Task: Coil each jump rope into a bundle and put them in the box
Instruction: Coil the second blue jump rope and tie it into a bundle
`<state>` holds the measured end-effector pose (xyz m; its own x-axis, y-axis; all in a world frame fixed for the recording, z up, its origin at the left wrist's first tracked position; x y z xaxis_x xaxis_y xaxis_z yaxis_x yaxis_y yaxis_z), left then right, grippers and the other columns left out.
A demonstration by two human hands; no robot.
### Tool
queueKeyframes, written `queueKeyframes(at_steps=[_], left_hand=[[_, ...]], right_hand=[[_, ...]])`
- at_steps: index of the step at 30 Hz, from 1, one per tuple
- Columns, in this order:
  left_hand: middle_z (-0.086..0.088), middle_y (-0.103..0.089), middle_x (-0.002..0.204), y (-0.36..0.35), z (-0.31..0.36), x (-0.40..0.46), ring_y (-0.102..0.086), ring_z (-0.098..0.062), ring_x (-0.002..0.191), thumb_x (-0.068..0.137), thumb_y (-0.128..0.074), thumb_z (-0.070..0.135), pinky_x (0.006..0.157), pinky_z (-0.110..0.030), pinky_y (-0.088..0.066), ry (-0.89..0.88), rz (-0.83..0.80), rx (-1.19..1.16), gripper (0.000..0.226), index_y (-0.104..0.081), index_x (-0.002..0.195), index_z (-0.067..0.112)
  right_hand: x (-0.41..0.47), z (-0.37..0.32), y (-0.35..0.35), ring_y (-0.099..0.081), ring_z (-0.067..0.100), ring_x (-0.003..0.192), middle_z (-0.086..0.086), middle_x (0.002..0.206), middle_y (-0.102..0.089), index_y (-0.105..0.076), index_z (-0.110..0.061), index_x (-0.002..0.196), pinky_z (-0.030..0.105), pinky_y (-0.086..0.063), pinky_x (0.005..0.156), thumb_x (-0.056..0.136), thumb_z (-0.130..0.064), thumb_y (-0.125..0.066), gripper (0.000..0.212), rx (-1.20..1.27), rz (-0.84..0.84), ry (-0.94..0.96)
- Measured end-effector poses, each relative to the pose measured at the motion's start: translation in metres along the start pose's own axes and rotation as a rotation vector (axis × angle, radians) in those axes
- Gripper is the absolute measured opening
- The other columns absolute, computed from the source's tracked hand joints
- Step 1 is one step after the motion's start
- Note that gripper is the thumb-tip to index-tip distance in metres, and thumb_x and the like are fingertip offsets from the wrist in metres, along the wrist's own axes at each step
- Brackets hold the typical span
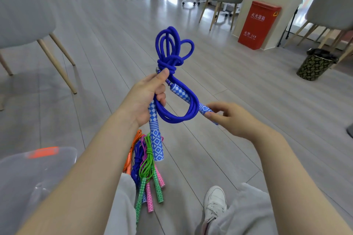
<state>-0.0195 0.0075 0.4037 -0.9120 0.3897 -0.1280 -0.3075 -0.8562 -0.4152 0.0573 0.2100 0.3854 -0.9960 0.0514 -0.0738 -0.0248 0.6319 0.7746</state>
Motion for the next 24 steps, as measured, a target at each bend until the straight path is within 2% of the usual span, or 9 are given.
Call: queueKeyframes(at_steps=[2, 4, 7, 11, 14, 17, 19, 22, 24], left_hand=[[0.008, -0.029, 0.055, -0.002, -0.004, -0.001, -0.029, -0.007, 0.046, 0.089, -0.063, 0.04, 0.047, -0.018, -0.037, 0.036, 0.027, -0.06, 0.018, -0.059, 0.079, 0.025], [0.008, -0.029, 0.053, -0.007, -0.009, -0.002, -0.029, -0.007, 0.045, 0.09, -0.061, 0.041, 0.048, -0.019, -0.036, 0.049, 0.017, -0.05, 0.02, -0.058, 0.076, 0.027], [0.006, -0.034, 0.053, -0.013, -0.012, -0.003, -0.033, -0.009, 0.046, 0.091, -0.06, 0.038, 0.051, -0.022, -0.035, 0.065, -0.01, -0.009, 0.021, -0.055, 0.077, 0.024], [0.005, -0.052, 0.067, -0.012, -0.011, -0.002, -0.046, -0.007, 0.051, 0.092, -0.059, 0.032, 0.047, -0.02, -0.04, 0.068, -0.03, 0.026, 0.014, -0.062, 0.084, 0.021], [0.001, -0.057, 0.08, -0.009, -0.005, 0.001, -0.054, -0.012, 0.061, 0.093, -0.051, 0.018, 0.058, -0.024, -0.051, 0.056, -0.124, 0.006, 0.01, -0.061, 0.094, 0.016], [-0.007, -0.064, 0.105, 0.0, -0.003, 0.004, -0.059, -0.022, 0.092, 0.086, -0.05, 0.004, 0.088, -0.038, -0.05, 0.044, -0.132, 0.052, 0.025, -0.059, 0.109, 0.011], [-0.008, -0.062, 0.114, 0.005, -0.003, 0.004, -0.058, -0.024, 0.102, 0.08, -0.061, 0.011, 0.096, -0.046, -0.046, 0.061, -0.119, 0.068, 0.032, -0.059, 0.112, 0.012], [-0.006, -0.064, 0.101, 0.009, 0.0, 0.004, -0.062, -0.024, 0.096, 0.073, -0.078, 0.029, 0.084, -0.048, -0.054, 0.016, -0.074, 0.178, 0.038, -0.061, 0.104, 0.014], [-0.003, -0.064, 0.088, 0.012, 0.0, 0.005, -0.063, -0.019, 0.083, 0.072, -0.078, 0.033, 0.069, -0.037, -0.056, -0.023, 0.02, 0.283, 0.037, -0.061, 0.1, 0.016]], right_hand=[[0.0, 0.002, -0.001, -0.05, -0.005, 0.07, -0.023, 0.091, -0.059, -0.062, -0.038, 0.108, 0.023, -0.037, 0.065, 0.093, -0.047, -0.054, 0.018, -0.126, -0.003, -0.001], [0.0, 0.001, -0.01, -0.053, -0.002, 0.091, -0.021, 0.099, -0.057, -0.058, -0.032, 0.11, 0.025, -0.043, 0.08, 0.092, -0.041, -0.057, 0.02, -0.158, -0.035, -0.014], [-0.001, -0.015, -0.032, -0.061, 0.013, 0.097, 0.001, 0.104, -0.066, -0.054, -0.022, 0.114, 0.038, -0.05, 0.094, 0.084, -0.016, -0.06, 0.03, 0.226, -0.173, 0.024], [-0.002, -0.037, -0.041, -0.06, 0.017, 0.087, 0.011, 0.103, -0.06, -0.051, -0.006, 0.125, 0.033, -0.053, 0.078, 0.068, -0.002, -0.053, 0.057, 0.628, -0.217, 0.099], [-0.005, -0.044, -0.045, -0.049, 0.021, 0.06, 0.015, 0.087, -0.054, -0.051, -0.004, 0.109, 0.032, -0.041, 0.053, 0.07, -0.003, -0.049, 0.039, 0.841, -0.267, 0.076], [-0.008, -0.046, -0.045, -0.043, 0.02, 0.055, 0.018, 0.081, -0.052, -0.054, -0.005, 0.1, 0.03, -0.034, 0.047, 0.075, -0.004, -0.049, 0.026, 0.737, -0.289, 0.086], [-0.01, -0.047, -0.048, -0.045, 0.018, 0.057, 0.017, 0.08, -0.052, -0.056, -0.008, 0.106, 0.032, -0.037, 0.048, 0.081, -0.003, -0.051, 0.025, 0.591, -0.297, 0.109], [-0.011, -0.042, -0.054, -0.045, 0.016, 0.059, 0.013, 0.081, -0.054, -0.057, -0.015, 0.115, 0.031, -0.04, 0.05, 0.09, -0.002, -0.051, 0.028, 0.437, -0.329, 0.076], [-0.013, -0.043, -0.058, -0.044, 0.016, 0.061, 0.008, 0.079, -0.053, -0.059, -0.016, 0.113, 0.031, -0.039, 0.051, 0.089, -0.007, -0.052, 0.027, 0.368, -0.343, 0.079]])
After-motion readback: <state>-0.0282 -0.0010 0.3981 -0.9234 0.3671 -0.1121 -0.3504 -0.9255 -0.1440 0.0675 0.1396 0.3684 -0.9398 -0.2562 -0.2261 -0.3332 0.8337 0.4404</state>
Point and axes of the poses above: each hand's wrist, its own x-axis towards the middle knuckle, its own y-axis out of the back of the hand, z = x × y, the point moved 6 cm from there along x, towards the middle knuckle
